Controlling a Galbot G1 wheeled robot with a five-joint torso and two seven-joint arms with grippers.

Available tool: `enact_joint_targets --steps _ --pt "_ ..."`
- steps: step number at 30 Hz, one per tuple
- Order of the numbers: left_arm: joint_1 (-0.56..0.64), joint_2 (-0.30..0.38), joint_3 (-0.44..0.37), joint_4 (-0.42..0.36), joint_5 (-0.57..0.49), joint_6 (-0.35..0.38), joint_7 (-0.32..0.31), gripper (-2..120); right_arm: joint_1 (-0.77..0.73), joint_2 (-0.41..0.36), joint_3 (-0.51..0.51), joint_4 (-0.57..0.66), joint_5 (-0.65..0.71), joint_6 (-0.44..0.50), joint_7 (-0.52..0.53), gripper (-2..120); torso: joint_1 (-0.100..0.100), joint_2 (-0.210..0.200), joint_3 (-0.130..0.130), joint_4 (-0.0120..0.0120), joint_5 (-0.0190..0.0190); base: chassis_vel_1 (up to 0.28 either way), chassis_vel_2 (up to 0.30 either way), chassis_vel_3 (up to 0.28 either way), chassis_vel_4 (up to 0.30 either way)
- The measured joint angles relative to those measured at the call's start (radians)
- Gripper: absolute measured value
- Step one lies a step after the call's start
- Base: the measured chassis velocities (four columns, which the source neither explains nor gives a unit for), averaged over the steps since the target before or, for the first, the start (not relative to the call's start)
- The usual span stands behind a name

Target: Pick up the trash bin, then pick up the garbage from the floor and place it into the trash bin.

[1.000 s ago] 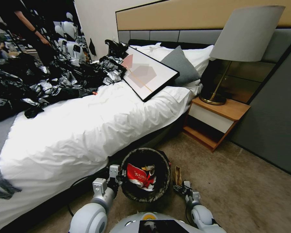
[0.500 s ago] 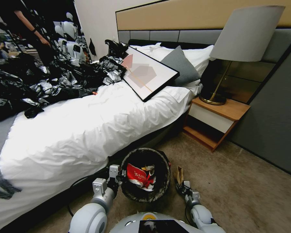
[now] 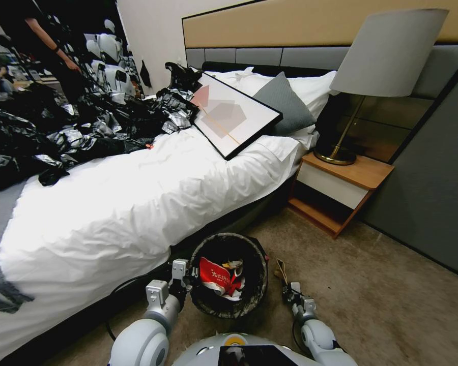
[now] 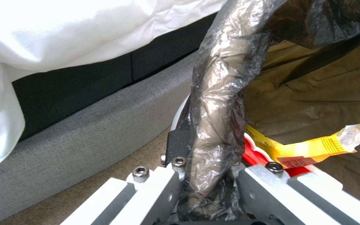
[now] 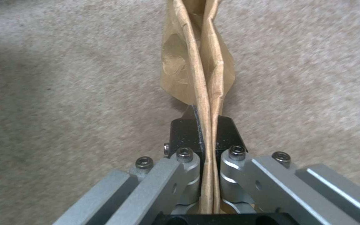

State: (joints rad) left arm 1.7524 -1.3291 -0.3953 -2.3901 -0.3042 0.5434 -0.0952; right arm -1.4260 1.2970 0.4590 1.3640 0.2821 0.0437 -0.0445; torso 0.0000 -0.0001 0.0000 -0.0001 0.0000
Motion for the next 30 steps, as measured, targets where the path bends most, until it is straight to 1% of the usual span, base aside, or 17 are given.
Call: enact_joint_targets --steps 9,12,13,15,16,17,19,20,21,23,24,25,26,27,29,30 --pt "0.002 -0.001 0.0 0.006 0.002 -0.002 0.0 0 0.01 -0.007 0.039 0.074 0.04 0.016 0.035 0 0.0 0.0 0.0 0.0002 0.0 0.0 0.0 0.0 0.0" --pt "0.0 -0.001 -0.001 0.006 0.002 -0.002 0.0 0 0.009 -0.008 0.057 0.144 0.088 0.069 0.043 0 0.0 0.0 0.0 0.0 0.0 0.0 0.0 0.0 0.0" --pt "0.0 -0.001 -0.001 0.006 0.002 -0.002 0.0 0 0.009 -0.008 0.057 0.144 0.088 0.069 0.043 0 0.0 0.0 0.0 0.0 0.0 0.0 0.0 0.0 0.0" --pt "-0.001 0.001 -0.002 0.007 0.002 -0.002 0.0 0 0.005 -0.008 0.069 0.246 0.172 0.113 0.03 0 0.0 0.0 0.0 0.0002 0.0 0.0 0.0 0.0 0.0" --pt "-0.002 0.002 -0.002 0.008 0.002 -0.002 0.0 0 0.001 -0.008 0.074 0.326 0.225 0.133 0.008 0 0.0 0.0 0.0 0.0003 0.0 0.0 0.0 0.0 0.0" --pt "-0.002 0.002 -0.002 0.008 0.002 -0.002 0.0 0 0.001 -0.008 0.074 0.326 0.225 0.133 0.008 0 0.0 0.0 0.0 0.0003 0.0 0.0 0.0 0.0 0.0" --pt "-0.004 0.002 -0.001 0.009 0.002 -0.002 0.0 0 -0.005 -0.007 0.08 0.438 0.272 0.163 -0.047 0 0.0 0.0 0.0 0.0003 -0.0004 0.0 0.0 0.0 0.0" --pt "-0.004 0.002 -0.001 0.01 0.001 -0.001 0.0 0 -0.01 -0.007 0.08 0.512 0.294 0.185 -0.095 0 0.0 0.0 0.0 0.0001 0.0 0.0 0.0 0.0 0.0" --pt "-0.004 0.002 -0.001 0.01 0.001 -0.001 0.0 0 -0.01 -0.007 0.08 0.512 0.294 0.185 -0.095 0 0.0 0.0 0.0 0.0001 0.0 0.0 0.0 0.0 0.0" --pt "-0.003 0.004 -0.001 0.011 0.001 -0.001 0.0 0 -0.016 -0.01 0.069 0.625 0.323 0.211 -0.174 0 0.0 0.0 0.0 0.0001 -0.0002 0.0 0.0 0.0 0.0" --pt "-0.003 0.004 -0.001 0.011 0.001 -0.001 0.0 0 -0.016 -0.01 0.069 0.625 0.323 0.211 -0.174 0 0.0 0.0 0.0 0.0001 -0.0002 0.0 0.0 0.0 0.0" --pt "-0.003 0.004 0.0 0.012 0.0 -0.001 0.0 0 -0.02 -0.014 0.053 0.701 0.35 0.223 -0.248 0 0.0 0.0 0.0 0.0002 -0.0004 0.0 0.0 0.0 0.0" --pt "-0.005 0.004 0.001 0.013 -0.001 -0.001 0.0 0 -0.025 -0.021 0.035 0.751 0.384 0.227 -0.329 0 0.0 0.0 0.0 0.0003 -0.0002 0.0 0.0 0.0 0.0" --pt "-0.005 0.004 0.001 0.013 -0.001 -0.001 0.0 0 -0.025 -0.021 0.035 0.751 0.384 0.227 -0.329 0 0.0 0.0 0.0 0.0003 -0.0002 0.0 0.0 0.0 0.0" --pt "-0.007 0.003 0.005 0.017 -0.001 0.0 0.0 0 -0.044 -0.043 0.002 0.812 0.417 0.222 -0.49 0 0.0 0.0 0.0 0.0001 -0.0002 0.0 0.0 0.0 0.0" --pt "-0.007 0.003 0.005 0.017 -0.001 0.0 0.0 0 -0.044 -0.043 0.002 0.812 0.417 0.222 -0.49 0 0.0 0.0 0.0 0.0001 -0.0002 0.0 0.0 0.0 0.0"
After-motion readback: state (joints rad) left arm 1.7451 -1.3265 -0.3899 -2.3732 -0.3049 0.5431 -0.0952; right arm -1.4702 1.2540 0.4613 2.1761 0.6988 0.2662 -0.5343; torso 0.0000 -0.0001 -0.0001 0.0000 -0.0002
